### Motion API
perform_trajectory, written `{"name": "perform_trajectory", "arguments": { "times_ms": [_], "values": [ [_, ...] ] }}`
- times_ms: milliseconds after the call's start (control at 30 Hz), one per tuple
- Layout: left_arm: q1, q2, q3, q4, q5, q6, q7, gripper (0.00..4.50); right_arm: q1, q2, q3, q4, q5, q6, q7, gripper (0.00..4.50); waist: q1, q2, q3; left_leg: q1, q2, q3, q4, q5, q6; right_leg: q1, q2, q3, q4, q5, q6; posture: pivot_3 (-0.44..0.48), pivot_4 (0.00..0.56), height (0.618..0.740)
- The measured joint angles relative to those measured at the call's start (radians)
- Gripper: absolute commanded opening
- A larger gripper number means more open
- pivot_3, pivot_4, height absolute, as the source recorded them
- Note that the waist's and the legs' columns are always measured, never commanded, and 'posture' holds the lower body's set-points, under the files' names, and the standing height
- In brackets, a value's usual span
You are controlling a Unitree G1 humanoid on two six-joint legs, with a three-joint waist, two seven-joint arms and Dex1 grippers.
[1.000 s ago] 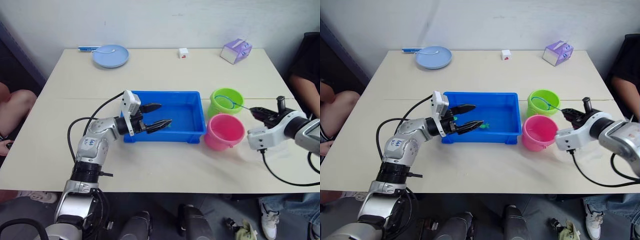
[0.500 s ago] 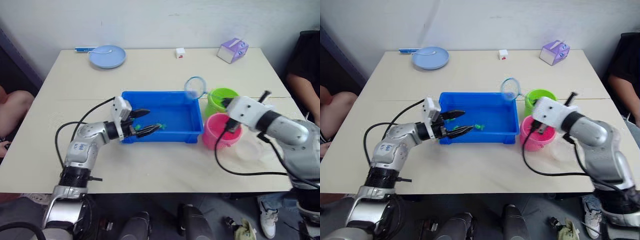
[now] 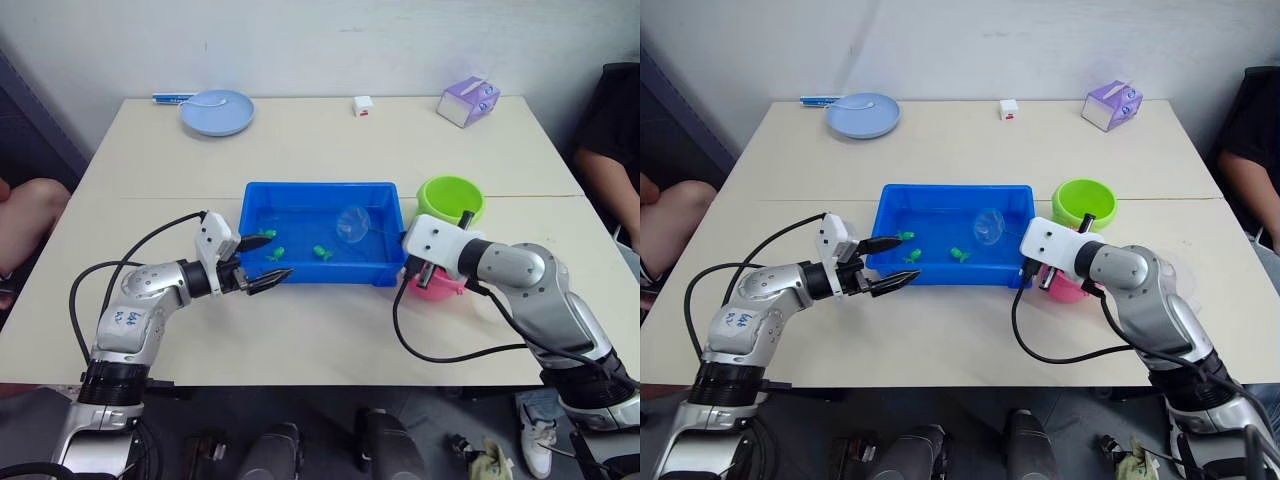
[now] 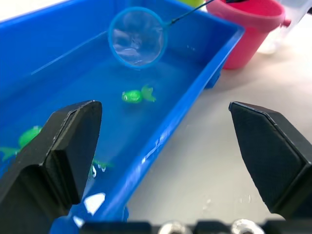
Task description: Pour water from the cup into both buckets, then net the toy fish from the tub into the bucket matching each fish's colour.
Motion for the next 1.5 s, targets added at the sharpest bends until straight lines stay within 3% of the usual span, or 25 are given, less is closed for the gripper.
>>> {"name": "perform_trajectory", "arguments": {
  "times_ms": [267, 600, 833, 1167, 1500],
  "values": [
    [0.053, 0.025, 0.056, -0.082, -0.008, 0.042, 0.042, 4.50, -0.033, 0.055, 0.064, 0.072, -0.012, -0.080, 0.025, 0.79, 0.000, 0.000, 0.000, 0.000, 0.000, 0.000, 0.000, 0.000, 0.000, 0.000, 0.000, 0.000, 0.000, 0.000, 0.000, 0.000, 0.150, 0.740],
    [0.103, 0.082, 0.144, -0.109, -0.046, 0.078, 0.040, 4.50, -0.029, 0.149, 0.056, 0.032, 0.098, 0.018, 0.074, 0.79, 0.001, 0.000, 0.000, 0.000, 0.000, 0.000, 0.000, 0.000, 0.000, 0.000, 0.000, 0.000, 0.000, 0.000, 0.000, 0.000, 0.150, 0.740],
    [0.098, 0.078, 0.154, -0.108, -0.073, 0.093, 0.040, 4.50, 0.006, 0.221, -0.072, 0.007, 0.278, 0.188, 0.067, 0.79, 0.003, 0.000, 0.000, 0.000, 0.000, -0.001, 0.000, 0.000, 0.000, 0.001, 0.000, 0.000, 0.000, 0.000, 0.000, 0.000, 0.150, 0.740],
    [-0.046, -0.048, 0.069, -0.066, -0.087, 0.095, 0.037, 4.50, 0.073, 0.209, -0.263, -0.161, 0.415, 0.371, -0.045, 0.79, 0.005, 0.000, 0.000, 0.000, 0.000, -0.001, 0.000, 0.000, 0.000, 0.001, 0.000, -0.001, 0.000, 0.000, 0.000, 0.000, 0.150, 0.740],
    [-0.219, -0.203, -0.060, 0.119, -0.075, 0.038, -0.031, 4.50, 0.183, 0.062, -0.479, -0.336, 0.402, 0.450, -0.187, 0.79, 0.006, 0.000, 0.000, 0.000, 0.000, -0.001, 0.000, 0.000, 0.000, 0.001, 0.000, -0.001, 0.000, 0.000, 0.000, 0.000, 0.150, 0.740]
  ]
}}
